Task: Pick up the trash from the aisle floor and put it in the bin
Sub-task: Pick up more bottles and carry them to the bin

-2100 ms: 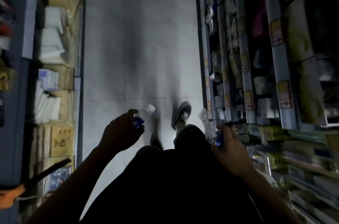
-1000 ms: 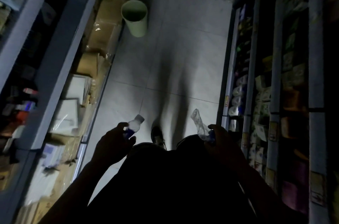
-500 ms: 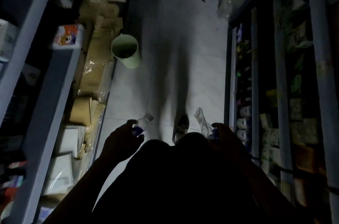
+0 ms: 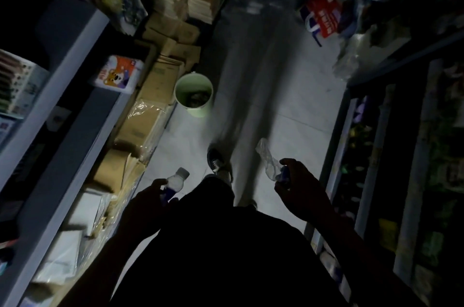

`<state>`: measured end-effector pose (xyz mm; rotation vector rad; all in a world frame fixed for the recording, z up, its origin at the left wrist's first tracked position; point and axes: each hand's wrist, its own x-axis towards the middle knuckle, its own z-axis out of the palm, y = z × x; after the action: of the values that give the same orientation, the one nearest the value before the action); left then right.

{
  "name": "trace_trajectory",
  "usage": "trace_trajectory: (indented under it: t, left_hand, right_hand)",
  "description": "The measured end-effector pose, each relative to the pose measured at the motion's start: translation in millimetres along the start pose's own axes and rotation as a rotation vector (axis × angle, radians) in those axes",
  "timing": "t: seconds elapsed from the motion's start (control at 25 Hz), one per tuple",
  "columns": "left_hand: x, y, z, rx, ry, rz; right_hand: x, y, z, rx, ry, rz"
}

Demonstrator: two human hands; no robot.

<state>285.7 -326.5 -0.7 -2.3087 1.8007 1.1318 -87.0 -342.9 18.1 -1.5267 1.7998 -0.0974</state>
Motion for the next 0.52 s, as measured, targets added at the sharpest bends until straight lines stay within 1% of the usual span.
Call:
trace_trajectory:
  t: [0.08, 0.12, 0.2, 0.32, 0.44, 0.52]
  left_hand:
    - [38, 13, -23, -0.016, -0.048, 0.003]
    - [62, 19, -34, -0.01, -0.037, -0.021]
    - [110, 42, -63, -0.018, -0.01, -0.012]
    - [176, 73, -93, 0.033, -0.05, 0.036]
    - [239, 106, -119, -0.052, -0.09, -0.033]
    - [278, 124, -126, -0.128, -0.114, -0.103]
  right_hand:
    - [43, -18, -14, 0.008, -0.012, 0.019]
    - [63, -28, -20, 0.019, -0.007, 0.048]
    - [93, -45, -33, 0.035, -0.023, 0.082]
    - [145, -64, -52, 0.1, -0.061, 0.137]
    - [195, -87, -72, 0.154, -0.046, 0.186]
    - [236, -102, -85, 0.191, -0.079, 0.204]
